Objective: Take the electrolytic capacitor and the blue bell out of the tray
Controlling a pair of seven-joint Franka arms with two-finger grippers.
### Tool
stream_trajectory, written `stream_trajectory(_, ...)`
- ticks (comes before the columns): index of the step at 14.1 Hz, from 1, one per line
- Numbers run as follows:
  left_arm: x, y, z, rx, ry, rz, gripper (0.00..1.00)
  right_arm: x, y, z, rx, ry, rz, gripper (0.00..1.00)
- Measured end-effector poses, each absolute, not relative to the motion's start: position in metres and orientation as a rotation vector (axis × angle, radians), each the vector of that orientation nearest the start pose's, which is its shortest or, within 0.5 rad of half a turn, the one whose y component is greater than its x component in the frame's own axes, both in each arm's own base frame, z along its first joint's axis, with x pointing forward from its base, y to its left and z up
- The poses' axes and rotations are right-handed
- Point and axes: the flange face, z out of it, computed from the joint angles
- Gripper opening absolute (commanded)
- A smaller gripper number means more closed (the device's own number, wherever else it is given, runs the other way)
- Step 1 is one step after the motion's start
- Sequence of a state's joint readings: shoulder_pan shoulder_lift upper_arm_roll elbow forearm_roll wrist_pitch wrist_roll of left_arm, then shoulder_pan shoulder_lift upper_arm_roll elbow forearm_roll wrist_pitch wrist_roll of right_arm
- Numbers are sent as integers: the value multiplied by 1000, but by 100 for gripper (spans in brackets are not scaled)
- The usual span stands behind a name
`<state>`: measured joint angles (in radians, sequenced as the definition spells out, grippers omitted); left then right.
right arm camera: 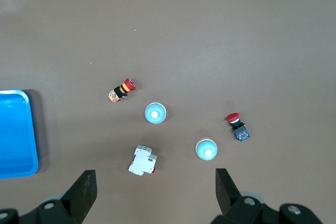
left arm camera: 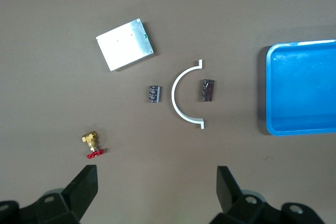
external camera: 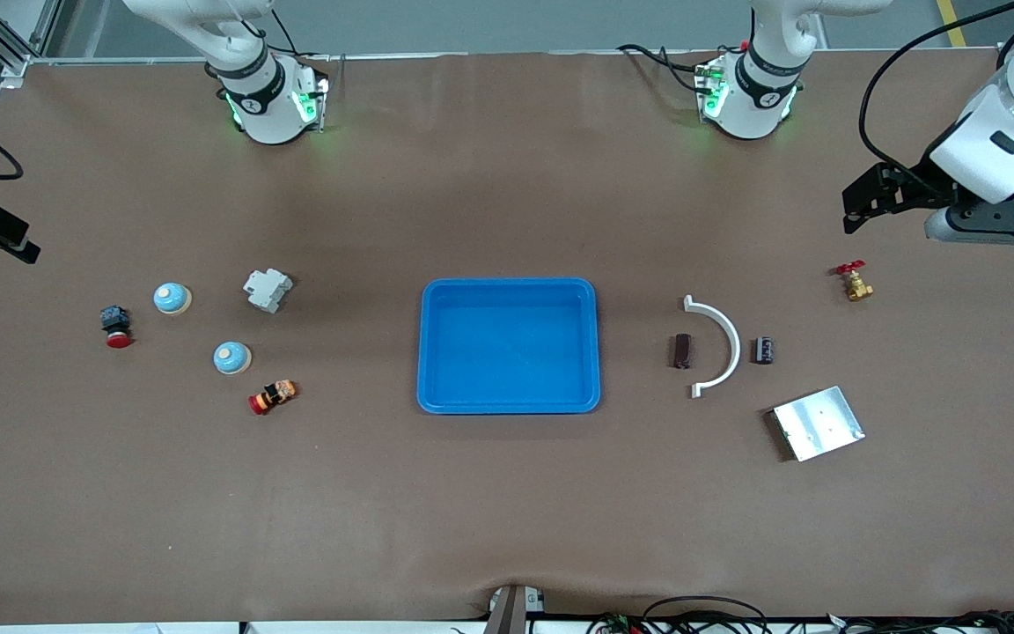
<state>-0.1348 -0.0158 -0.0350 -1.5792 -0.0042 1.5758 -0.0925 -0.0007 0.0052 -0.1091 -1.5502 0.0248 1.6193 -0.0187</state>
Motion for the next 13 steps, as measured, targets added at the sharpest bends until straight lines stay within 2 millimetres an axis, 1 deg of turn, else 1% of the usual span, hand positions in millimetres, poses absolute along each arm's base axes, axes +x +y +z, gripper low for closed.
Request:
stream_trajectory(6, 546, -94, 623, -3143, 121, 2, 100, 558, -60, 636, -3117, 145, -101, 100)
stream_trajectory(13, 546, -94, 622, -3142, 142, 2, 100, 558, -61, 636, -3117, 134, -101, 100)
